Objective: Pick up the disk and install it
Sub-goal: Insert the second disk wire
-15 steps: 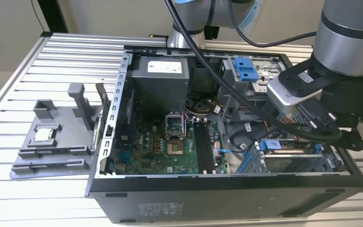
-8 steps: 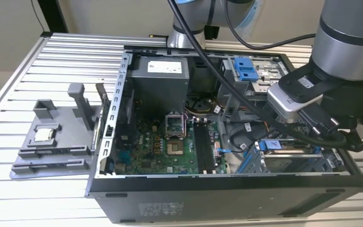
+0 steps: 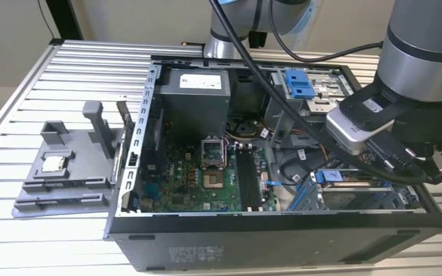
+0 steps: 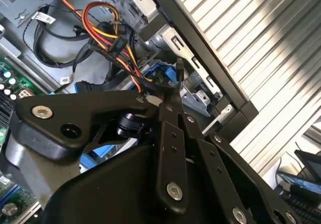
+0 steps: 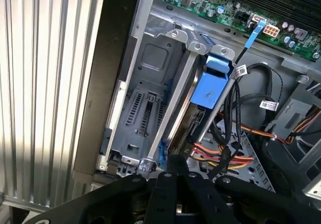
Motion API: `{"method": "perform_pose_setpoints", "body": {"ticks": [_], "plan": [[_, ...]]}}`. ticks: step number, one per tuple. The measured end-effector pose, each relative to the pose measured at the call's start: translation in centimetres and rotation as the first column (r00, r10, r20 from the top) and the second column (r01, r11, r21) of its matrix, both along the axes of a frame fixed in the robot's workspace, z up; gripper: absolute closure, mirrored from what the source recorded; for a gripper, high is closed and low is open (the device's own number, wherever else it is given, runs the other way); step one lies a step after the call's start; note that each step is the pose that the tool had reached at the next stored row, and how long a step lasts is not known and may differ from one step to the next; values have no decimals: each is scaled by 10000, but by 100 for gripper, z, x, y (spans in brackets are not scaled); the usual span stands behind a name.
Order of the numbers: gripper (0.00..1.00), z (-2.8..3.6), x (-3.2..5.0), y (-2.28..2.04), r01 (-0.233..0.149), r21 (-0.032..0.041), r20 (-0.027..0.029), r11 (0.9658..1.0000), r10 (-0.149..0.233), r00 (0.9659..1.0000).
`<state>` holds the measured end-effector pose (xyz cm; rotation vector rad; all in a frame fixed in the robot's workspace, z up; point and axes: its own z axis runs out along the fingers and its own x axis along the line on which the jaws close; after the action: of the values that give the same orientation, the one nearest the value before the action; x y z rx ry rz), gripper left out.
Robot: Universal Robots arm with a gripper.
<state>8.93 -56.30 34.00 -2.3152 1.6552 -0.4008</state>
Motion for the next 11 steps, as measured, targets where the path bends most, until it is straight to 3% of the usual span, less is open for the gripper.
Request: {"method": "perform_pose_setpoints", "body": {"ticks": [1, 2, 7, 9, 11], "plan": [[100, -1, 0, 0, 0, 2, 0, 10000, 0, 10000], [0, -2, 0, 0, 0, 1, 0, 10000, 0, 10000], [0, -4, 1, 0, -104, 9, 3, 9999, 104, 9999], [0, -3, 2, -1, -265, 31, 63, 9996, 265, 9996], [0, -3, 1, -9, -410, 29, 180, 9992, 409, 9990]]}}
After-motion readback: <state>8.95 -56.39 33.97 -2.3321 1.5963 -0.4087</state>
